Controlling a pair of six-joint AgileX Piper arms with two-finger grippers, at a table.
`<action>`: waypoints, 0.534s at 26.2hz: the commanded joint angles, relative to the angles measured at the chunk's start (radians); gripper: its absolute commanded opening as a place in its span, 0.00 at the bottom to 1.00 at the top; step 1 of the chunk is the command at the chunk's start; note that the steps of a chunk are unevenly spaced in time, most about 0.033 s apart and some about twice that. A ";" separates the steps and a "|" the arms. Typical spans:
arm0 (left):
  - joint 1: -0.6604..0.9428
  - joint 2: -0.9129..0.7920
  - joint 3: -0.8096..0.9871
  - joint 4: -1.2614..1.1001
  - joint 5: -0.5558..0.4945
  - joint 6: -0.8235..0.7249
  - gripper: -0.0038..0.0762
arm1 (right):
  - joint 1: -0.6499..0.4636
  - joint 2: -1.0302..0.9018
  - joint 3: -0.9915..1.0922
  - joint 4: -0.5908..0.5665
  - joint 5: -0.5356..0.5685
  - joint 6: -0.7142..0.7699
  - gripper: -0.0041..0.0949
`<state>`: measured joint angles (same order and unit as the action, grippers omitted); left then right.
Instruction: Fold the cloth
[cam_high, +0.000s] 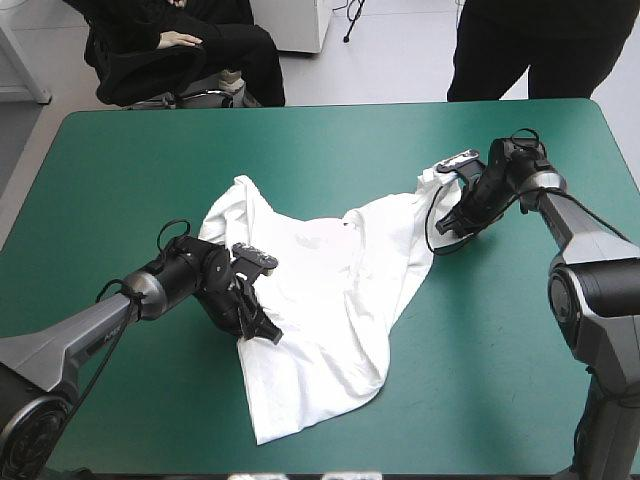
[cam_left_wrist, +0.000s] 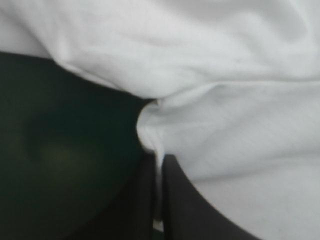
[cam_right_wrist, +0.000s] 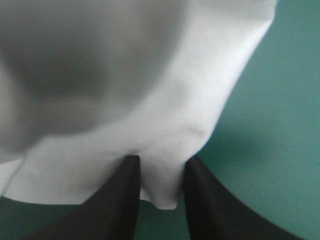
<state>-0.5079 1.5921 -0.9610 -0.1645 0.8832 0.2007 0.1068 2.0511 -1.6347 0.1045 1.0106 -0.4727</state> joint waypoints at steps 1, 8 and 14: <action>-0.012 -0.008 0.005 -0.079 -0.003 -0.014 0.03 | 0.027 -0.002 -0.002 0.070 0.012 0.001 0.13; -0.012 -0.089 -0.120 0.021 0.127 -0.072 0.03 | 0.025 -0.047 -0.023 0.096 0.044 0.007 0.02; -0.012 -0.222 -0.322 0.034 0.264 -0.106 0.03 | 0.025 -0.185 -0.120 -0.060 0.095 0.072 0.02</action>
<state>-0.5144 1.4699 -1.1693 -0.1269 1.0894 0.1148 0.1312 2.0079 -1.6786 0.1066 1.0891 -0.4323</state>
